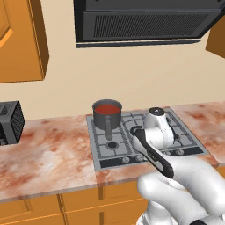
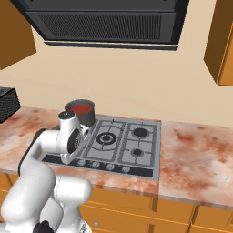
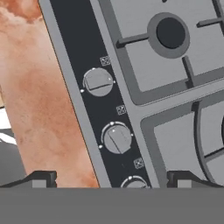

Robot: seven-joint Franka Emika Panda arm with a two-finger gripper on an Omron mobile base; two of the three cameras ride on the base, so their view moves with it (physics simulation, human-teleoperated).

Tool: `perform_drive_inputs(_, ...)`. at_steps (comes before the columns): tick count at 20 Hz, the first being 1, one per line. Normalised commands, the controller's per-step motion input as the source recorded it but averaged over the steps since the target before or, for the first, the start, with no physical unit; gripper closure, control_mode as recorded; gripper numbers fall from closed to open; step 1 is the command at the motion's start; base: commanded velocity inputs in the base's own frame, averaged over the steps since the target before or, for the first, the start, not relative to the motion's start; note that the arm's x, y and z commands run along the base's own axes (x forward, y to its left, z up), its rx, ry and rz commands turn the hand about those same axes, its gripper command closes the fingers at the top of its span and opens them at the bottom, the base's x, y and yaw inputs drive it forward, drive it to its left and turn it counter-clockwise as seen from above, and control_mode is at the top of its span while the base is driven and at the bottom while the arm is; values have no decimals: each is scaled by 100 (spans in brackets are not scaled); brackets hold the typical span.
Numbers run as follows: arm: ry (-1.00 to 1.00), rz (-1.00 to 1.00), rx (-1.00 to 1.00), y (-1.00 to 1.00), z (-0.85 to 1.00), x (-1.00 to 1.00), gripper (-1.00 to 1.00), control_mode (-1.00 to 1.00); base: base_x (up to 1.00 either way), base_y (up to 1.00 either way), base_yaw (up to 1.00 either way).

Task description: Wait until the marinara sauce is simmered to a deep red color and then turn off the stove.

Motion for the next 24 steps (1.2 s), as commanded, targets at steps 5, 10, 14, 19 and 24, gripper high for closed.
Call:
perform_drive_inputs(5,10,0,-2,0,-33,21,-100,-100,0,0,0)
perform_drive_inputs(10,14,0,0,0,-30,20,-100,-100,0,0,0)
perform_drive_inputs(14,17,0,0,0,-30,19,-100,-100,0,0,0)
perform_drive_inputs(19,14,0,0,4,-9,27,-100,-100,0,0,0)
perform_drive_inputs(24,13,0,0,10,-7,16,-100,-100,0,0,0)
